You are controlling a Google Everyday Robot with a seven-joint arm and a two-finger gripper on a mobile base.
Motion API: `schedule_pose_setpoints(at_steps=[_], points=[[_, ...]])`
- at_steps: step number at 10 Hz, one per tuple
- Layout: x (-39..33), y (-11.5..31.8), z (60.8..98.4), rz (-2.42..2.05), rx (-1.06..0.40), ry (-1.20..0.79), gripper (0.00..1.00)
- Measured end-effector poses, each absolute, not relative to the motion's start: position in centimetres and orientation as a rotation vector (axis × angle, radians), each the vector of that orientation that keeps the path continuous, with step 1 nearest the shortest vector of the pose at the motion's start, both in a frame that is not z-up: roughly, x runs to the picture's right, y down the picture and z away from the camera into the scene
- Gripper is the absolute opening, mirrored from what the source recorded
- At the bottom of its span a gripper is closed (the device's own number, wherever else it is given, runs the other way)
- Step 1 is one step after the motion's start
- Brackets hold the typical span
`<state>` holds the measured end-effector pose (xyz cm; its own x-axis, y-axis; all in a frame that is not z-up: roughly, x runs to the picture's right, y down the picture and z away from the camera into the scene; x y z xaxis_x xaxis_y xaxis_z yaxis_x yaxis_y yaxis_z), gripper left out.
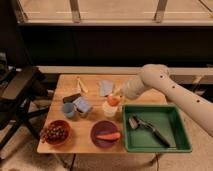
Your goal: Place apple in paper cup
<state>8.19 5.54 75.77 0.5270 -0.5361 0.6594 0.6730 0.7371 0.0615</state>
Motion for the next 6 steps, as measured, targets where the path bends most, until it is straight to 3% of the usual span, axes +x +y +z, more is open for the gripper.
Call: schedule_pose_setpoints(at_steps=[2, 6], points=[[7.99, 6.31, 76.28, -0.713, -0.227, -0.728, 0.78], [7.73, 6.74, 76.27, -0.701, -0.237, -0.747, 0.80]])
